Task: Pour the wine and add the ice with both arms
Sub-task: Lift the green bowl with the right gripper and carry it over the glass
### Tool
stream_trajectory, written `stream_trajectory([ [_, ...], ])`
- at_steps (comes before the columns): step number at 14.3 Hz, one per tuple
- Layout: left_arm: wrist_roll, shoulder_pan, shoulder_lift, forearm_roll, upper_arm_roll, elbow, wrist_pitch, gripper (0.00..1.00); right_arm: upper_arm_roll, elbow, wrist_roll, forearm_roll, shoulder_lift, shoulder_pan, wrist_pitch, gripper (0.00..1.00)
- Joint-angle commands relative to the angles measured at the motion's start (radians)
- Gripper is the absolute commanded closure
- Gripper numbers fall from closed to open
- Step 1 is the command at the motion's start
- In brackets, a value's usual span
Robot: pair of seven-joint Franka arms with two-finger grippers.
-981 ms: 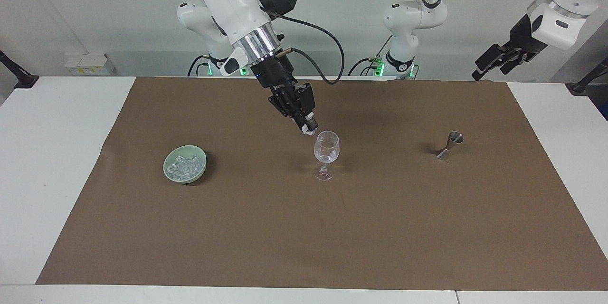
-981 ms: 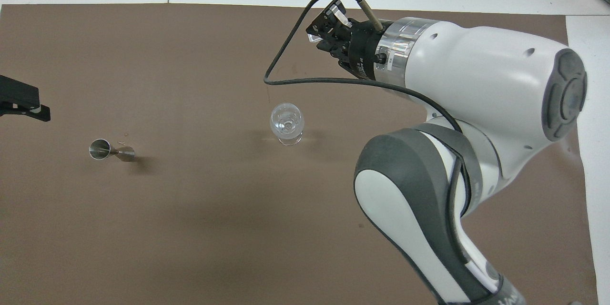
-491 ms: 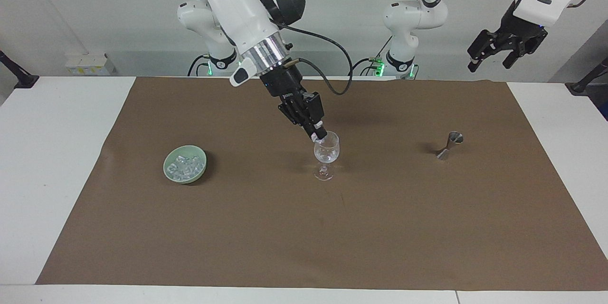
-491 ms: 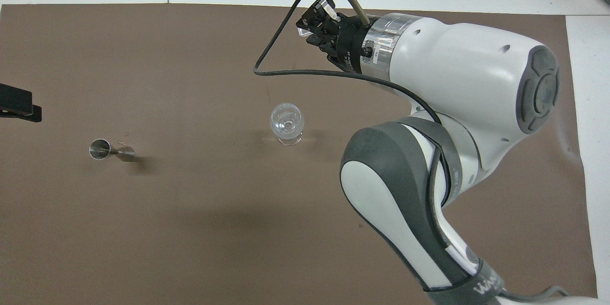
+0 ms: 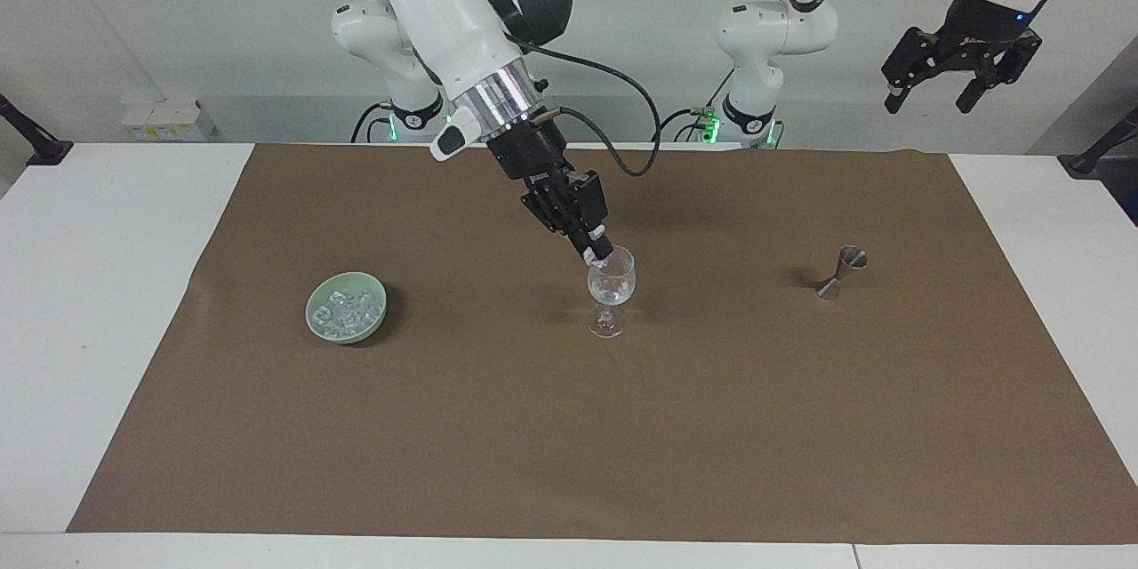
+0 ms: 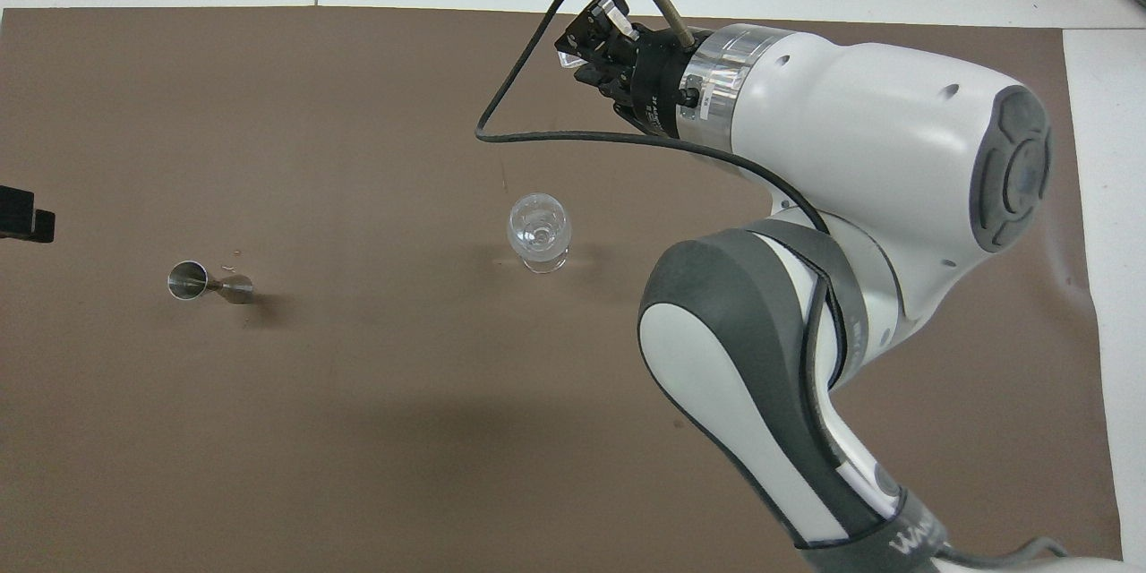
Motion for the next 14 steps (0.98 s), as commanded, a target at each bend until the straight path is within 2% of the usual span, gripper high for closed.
stream_trajectory([
  [1, 0.03, -0.018, -0.023, 0.019, 0.006, -0.053, 0.028, 0.0, 0.008, -0.015, 0.01, 0.021, 0.011, 0.026, 0.01, 1.0],
  [4, 0.03, -0.047, -0.02, 0.019, 0.018, -0.091, 0.026, 0.0, 0.008, -0.105, 0.004, 0.017, -0.003, 0.046, 0.01, 1.0],
  [8, 0.027, -0.055, 0.002, 0.019, 0.027, -0.13, 0.034, 0.0, 0.008, -0.291, 0.004, -0.005, -0.081, 0.095, 0.004, 1.0],
  [11, 0.044, -0.065, 0.005, 0.019, 0.055, -0.2, 0.1, 0.0, 0.008, -0.308, 0.004, -0.025, -0.09, 0.099, -0.015, 1.0],
  [12, 0.049, -0.065, 0.003, 0.019, 0.058, -0.234, 0.124, 0.0, 0.007, -0.308, 0.004, -0.049, -0.092, 0.099, -0.035, 1.0],
  [14, 0.049, -0.065, 0.005, 0.019, 0.062, -0.239, 0.134, 0.0, 0.008, -0.306, 0.002, -0.144, -0.098, 0.098, -0.082, 1.0],
])
